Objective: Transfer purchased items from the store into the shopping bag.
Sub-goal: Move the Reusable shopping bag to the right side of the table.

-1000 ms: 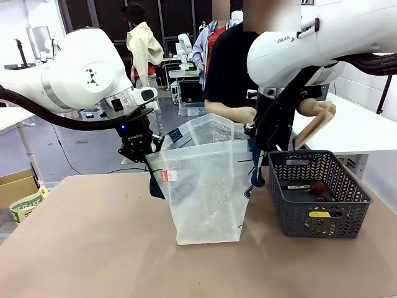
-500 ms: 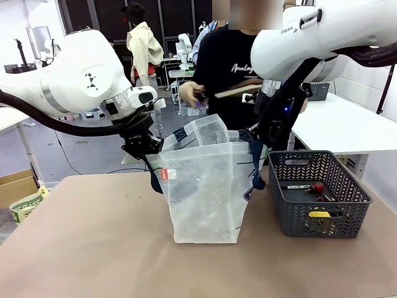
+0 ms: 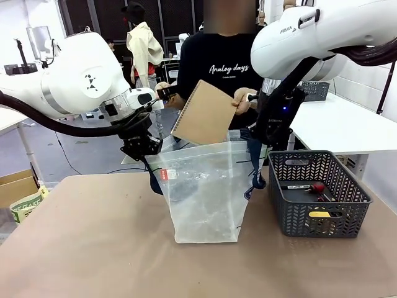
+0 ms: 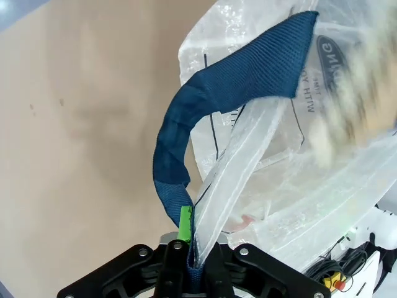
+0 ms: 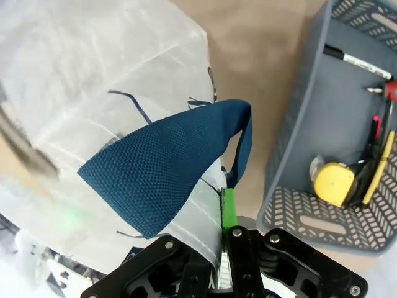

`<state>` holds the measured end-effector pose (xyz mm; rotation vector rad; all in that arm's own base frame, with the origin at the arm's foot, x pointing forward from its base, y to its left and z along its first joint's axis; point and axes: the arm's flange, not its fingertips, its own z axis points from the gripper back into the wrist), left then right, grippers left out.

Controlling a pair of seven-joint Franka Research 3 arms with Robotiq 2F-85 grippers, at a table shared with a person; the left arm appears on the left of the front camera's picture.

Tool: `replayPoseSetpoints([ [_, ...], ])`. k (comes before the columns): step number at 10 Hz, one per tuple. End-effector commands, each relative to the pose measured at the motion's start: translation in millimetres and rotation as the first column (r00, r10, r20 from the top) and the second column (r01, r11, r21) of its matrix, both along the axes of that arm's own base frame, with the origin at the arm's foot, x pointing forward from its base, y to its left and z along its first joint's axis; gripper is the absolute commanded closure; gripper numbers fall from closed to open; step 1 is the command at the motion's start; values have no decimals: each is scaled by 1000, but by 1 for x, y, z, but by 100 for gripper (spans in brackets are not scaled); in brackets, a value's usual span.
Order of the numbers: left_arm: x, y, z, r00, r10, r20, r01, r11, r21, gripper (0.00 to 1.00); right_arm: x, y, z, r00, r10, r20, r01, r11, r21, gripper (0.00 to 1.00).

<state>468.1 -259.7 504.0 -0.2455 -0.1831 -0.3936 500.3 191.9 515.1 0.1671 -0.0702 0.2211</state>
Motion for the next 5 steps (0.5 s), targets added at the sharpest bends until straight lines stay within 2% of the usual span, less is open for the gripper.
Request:
replayPoseSetpoints([
  [1,4,26,-4,999,39,-19,-38,998,57,100,6,-29,-1,997,-73,-9,72,996,-59,100],
  [5,4,32,-4,997,83,-12,-82,994,66,100,9,-35,-1,992,-125,-18,124,991,-39,100],
])
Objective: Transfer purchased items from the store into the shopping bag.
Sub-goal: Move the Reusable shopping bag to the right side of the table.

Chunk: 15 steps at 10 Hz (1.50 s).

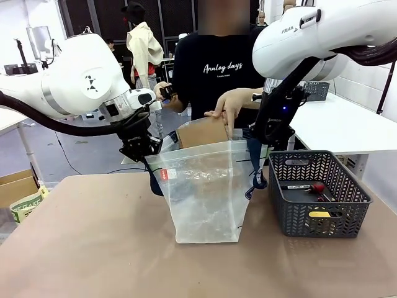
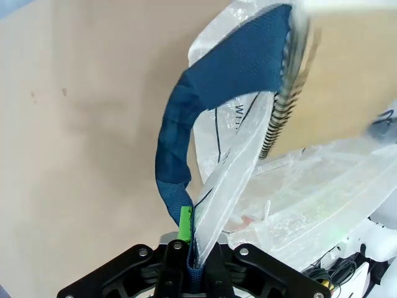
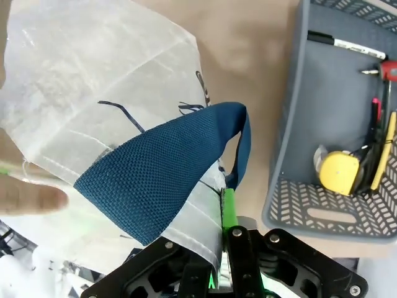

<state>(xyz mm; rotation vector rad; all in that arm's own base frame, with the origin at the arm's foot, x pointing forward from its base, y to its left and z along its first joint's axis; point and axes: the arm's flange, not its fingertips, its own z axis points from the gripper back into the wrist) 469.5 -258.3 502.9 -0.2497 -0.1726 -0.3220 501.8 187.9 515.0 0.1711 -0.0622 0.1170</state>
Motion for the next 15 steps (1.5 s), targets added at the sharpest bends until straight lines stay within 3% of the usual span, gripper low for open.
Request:
replayPoseSetpoints([
  [1,2,28,-2,1000,4,11,-5,998,67,100,8,-30,-1,1000,-23,-3,23,999,-39,100],
  [3,0,0,0,1000,1,1,-1,1000,0,100,0,0,0,1000,-2,0,2,1000,0,100],
  [15,0,0,0,1000,1,1,-1,1000,0,100,0,0,0,1000,-2,0,2,1000,0,100],
])
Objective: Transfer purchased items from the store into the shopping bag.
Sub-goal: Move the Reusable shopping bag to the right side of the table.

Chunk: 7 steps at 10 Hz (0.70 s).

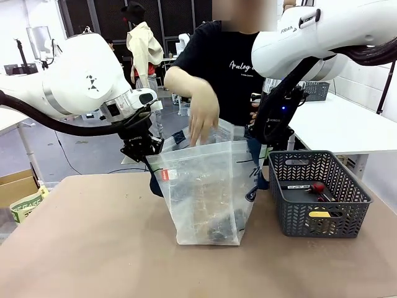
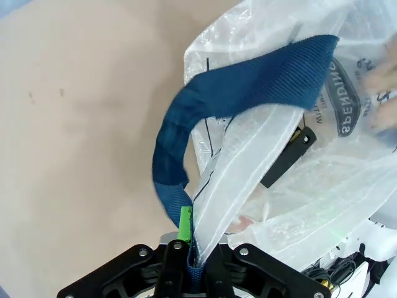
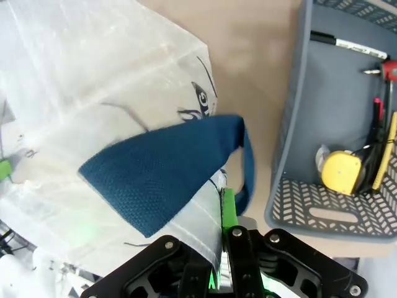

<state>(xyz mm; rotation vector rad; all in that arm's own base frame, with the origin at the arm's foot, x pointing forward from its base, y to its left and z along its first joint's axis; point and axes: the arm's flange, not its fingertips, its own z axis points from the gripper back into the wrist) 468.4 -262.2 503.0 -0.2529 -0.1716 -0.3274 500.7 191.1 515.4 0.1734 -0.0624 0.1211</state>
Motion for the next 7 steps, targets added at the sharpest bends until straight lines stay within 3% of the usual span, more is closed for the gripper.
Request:
replayPoseSetpoints([
  [1,1,4,0,1000,6,2,-6,1000,2,100,1,-4,0,1000,-6,-1,6,1000,-2,100],
  [7,1,4,0,1000,6,2,-6,1000,2,100,1,-4,0,1000,-6,-1,6,1000,-2,100],
])
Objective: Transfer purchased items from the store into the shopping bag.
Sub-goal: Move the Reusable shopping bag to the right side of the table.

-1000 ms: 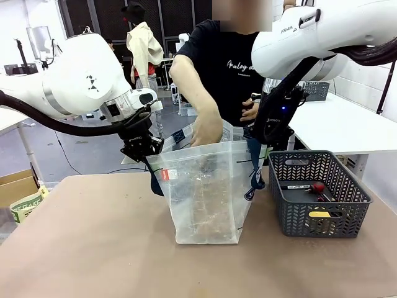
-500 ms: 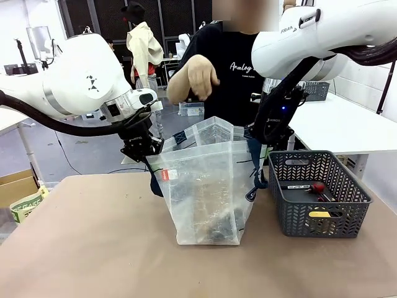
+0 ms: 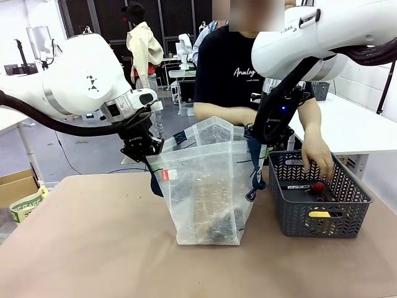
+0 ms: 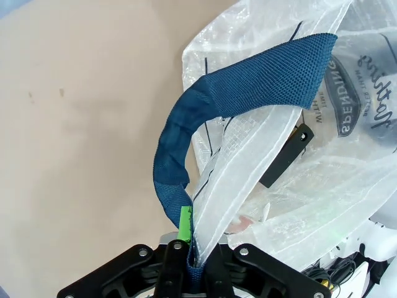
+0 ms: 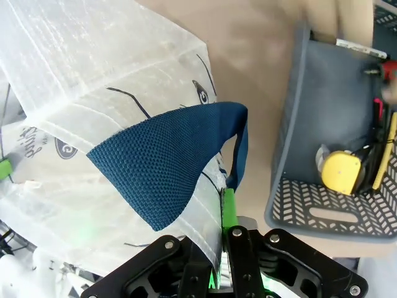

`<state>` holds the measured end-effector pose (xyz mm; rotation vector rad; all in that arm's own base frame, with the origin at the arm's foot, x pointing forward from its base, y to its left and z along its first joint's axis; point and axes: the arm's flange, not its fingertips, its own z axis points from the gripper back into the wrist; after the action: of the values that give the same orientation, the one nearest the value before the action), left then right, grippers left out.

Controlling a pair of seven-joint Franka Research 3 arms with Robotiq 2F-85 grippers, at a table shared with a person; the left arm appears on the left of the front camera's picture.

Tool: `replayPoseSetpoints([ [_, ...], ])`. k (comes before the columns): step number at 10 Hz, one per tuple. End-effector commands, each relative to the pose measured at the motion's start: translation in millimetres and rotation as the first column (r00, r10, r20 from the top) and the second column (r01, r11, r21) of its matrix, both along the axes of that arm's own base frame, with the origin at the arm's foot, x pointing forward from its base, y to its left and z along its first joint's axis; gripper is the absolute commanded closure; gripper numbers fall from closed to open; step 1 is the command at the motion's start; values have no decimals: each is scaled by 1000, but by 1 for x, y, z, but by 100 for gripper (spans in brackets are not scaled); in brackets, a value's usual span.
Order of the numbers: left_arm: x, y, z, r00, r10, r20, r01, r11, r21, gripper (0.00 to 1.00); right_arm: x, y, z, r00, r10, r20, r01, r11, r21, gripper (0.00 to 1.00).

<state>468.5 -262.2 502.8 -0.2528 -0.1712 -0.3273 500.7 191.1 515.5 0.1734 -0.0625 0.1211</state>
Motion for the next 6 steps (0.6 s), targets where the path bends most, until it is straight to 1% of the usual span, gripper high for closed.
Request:
replayPoseSetpoints([
  [1,1,4,0,1000,6,2,-6,1000,2,100,1,-4,-1,1000,-6,-1,6,1000,-2,100],
  [6,1,4,0,1000,6,2,-6,1000,2,100,1,-4,-1,1000,-6,-1,6,1000,-2,100],
])
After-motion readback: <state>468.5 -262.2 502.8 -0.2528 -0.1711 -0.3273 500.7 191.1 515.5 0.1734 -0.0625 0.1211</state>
